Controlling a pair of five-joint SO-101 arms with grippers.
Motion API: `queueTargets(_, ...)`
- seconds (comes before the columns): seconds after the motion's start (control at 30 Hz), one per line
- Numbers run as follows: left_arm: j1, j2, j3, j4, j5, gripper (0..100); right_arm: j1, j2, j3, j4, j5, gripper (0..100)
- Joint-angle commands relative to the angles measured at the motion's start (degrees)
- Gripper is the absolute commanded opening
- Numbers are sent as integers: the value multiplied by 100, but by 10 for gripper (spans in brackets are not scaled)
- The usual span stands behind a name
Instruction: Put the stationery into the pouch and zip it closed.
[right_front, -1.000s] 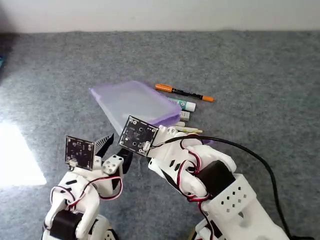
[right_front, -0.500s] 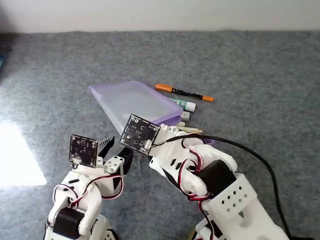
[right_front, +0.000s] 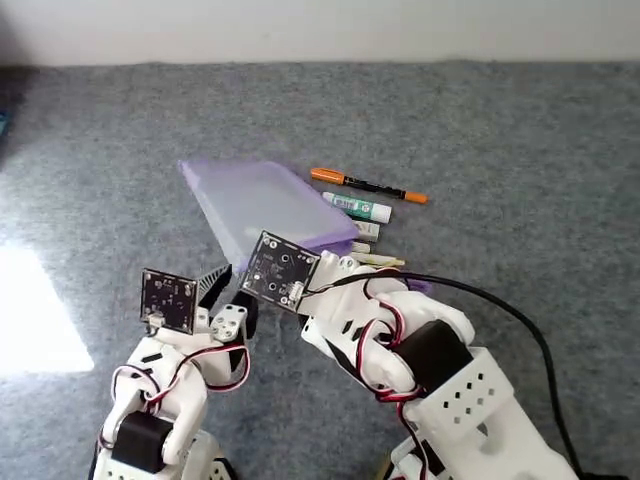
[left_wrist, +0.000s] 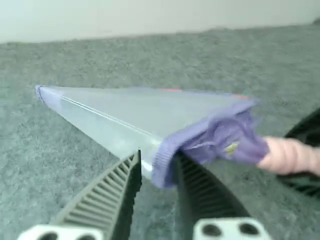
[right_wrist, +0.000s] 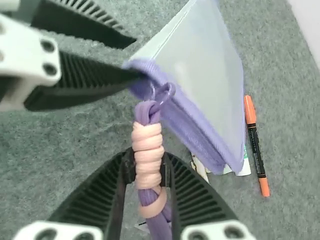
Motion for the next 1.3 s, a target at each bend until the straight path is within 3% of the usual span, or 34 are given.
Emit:
queueTargets(0.0, -35, -70, -31, -343, -44, 12, 48, -92, -369, 40, -70, 8)
queueTargets(0.33, -79, -70, -66, 79, -44, 12, 171, -435, -448, 347, -44, 8)
queueTargets(0.7, -510, -70, -558, 703, -255, 12, 1956, -1358, -457, 655, -44, 8)
queueTargets(1.27, -1451, -70, -2923, 3015, -1345, 12, 1851, -1235, -440, 13, -44, 8)
